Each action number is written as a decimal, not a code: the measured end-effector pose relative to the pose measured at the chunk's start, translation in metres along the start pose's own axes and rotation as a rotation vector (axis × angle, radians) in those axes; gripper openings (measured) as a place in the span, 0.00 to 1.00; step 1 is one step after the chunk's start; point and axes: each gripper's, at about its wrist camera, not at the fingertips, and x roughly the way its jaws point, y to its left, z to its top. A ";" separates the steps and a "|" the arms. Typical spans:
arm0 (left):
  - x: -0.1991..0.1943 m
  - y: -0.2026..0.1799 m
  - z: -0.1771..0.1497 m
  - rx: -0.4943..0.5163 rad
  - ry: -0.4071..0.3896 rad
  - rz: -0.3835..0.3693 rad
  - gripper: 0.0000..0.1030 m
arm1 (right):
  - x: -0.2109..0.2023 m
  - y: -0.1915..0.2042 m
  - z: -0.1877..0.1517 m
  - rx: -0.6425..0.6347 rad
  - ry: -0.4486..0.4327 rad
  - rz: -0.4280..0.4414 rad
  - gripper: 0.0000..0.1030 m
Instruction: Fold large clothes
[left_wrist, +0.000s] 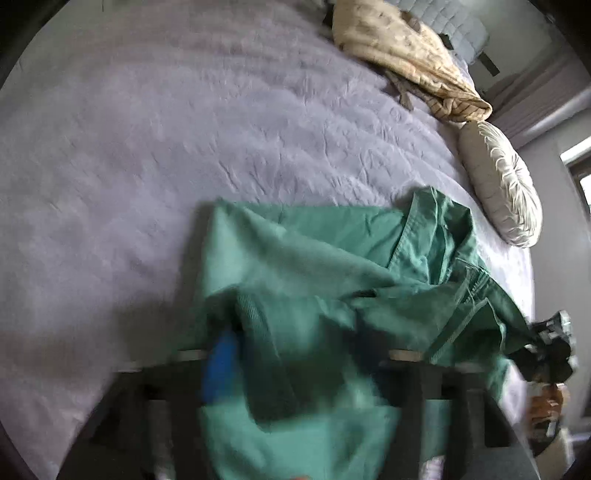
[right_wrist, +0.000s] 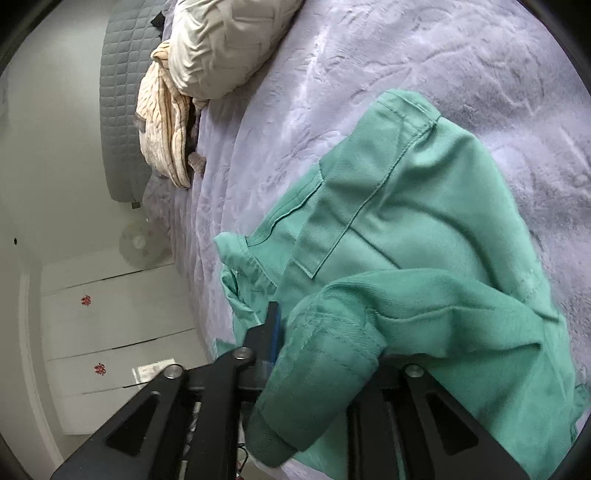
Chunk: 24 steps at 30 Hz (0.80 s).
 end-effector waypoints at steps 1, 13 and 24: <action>-0.012 -0.004 -0.001 0.023 -0.051 0.050 0.94 | -0.002 0.003 0.001 -0.010 -0.002 -0.001 0.36; 0.032 0.007 0.017 0.051 0.001 0.152 0.94 | -0.040 0.039 0.008 -0.361 -0.129 -0.373 0.67; 0.010 -0.020 0.008 0.116 -0.153 0.230 0.94 | -0.034 0.068 -0.025 -0.610 -0.273 -0.618 0.10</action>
